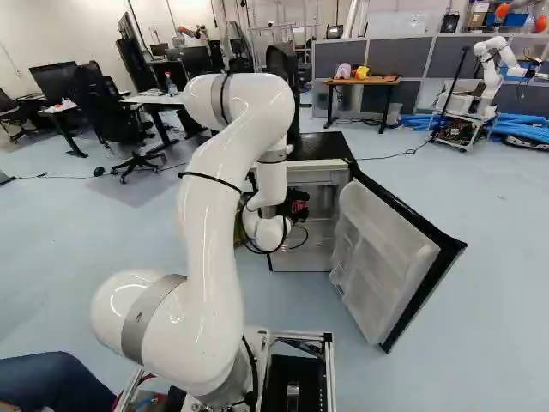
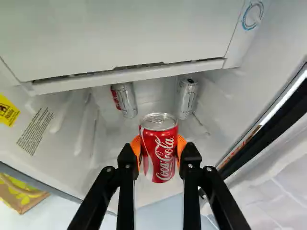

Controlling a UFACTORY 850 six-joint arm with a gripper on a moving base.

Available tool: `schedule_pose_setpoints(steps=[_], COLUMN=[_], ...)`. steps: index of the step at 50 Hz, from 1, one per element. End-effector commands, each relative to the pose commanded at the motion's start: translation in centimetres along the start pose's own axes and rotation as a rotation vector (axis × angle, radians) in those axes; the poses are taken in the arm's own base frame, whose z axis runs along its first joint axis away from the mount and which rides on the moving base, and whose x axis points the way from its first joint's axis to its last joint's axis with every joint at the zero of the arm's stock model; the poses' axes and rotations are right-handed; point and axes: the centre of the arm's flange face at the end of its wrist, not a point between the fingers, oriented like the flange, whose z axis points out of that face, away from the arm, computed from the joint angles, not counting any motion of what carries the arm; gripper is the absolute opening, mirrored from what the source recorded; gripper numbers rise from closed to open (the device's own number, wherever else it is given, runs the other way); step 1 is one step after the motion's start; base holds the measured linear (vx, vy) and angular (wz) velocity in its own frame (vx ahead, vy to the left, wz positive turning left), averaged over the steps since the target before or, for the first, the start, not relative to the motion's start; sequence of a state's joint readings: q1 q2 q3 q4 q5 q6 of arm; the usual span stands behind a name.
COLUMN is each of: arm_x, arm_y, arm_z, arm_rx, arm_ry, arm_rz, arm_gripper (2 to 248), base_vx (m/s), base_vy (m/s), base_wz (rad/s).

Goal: Grab a drink from the fridge

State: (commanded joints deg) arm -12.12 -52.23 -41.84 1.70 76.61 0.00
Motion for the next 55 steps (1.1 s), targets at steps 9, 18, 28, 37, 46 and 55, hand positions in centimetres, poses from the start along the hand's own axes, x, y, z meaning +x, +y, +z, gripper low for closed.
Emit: schedule_pose_setpoints(steps=[9,18,28,37,46,55], arm_x=[0.7,1.3,1.9,2.5,3.0,3.6], arm_y=[-0.2,-0.3,-0.5,-0.6,-0.6,-0.5], arm_z=[-2.4,-4.8,-7.4,-9.8,-11.8,-13.5], arm_rx=[0.005,0.009,0.015,0.02,0.023,0.023], arm_ry=[-0.01,-0.018,-0.025,-0.029,-0.027,-0.02], arm_rz=[-0.002,-0.005,-0.008,-0.01,-0.011,-0.011], arm_gripper=[94,94,94,94,94,94], base_vx=[0.0,0.0,0.0,0.0,0.0,0.0], base_vy=[0.0,0.0,0.0,0.0,0.0,0.0], base_wz=[0.0,0.0,0.0,0.0,0.0,0.0])
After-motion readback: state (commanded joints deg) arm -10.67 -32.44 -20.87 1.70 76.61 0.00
